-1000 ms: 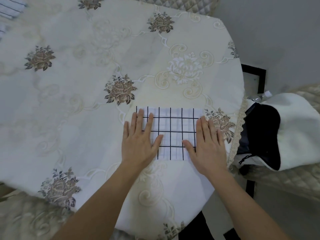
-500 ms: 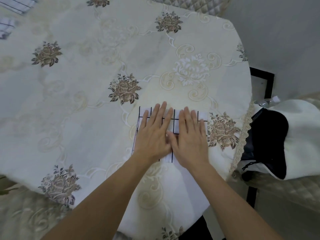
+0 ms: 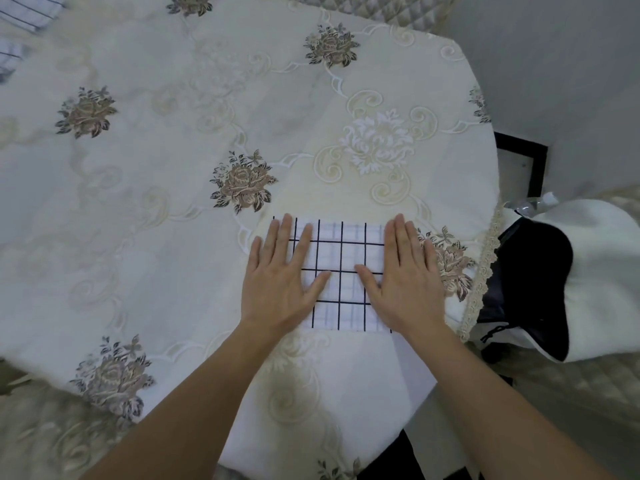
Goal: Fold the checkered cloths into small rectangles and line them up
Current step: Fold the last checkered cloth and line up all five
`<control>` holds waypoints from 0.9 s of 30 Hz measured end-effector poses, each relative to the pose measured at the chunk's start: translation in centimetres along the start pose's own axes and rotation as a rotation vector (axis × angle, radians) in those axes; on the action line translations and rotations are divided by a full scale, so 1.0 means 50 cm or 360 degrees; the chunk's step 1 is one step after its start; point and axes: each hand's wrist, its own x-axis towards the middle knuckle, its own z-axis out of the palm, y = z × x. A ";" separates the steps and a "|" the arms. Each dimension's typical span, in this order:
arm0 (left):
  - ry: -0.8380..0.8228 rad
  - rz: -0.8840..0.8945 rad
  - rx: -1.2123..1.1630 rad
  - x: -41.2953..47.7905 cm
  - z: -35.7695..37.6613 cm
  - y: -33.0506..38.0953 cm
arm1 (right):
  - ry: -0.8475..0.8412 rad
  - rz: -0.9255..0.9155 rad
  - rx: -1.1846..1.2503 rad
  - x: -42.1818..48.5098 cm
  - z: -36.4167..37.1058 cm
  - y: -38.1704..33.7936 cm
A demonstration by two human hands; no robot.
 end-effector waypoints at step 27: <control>-0.0027 -0.0003 -0.0035 -0.002 0.001 0.000 | 0.0078 0.0186 0.0081 -0.032 0.002 -0.012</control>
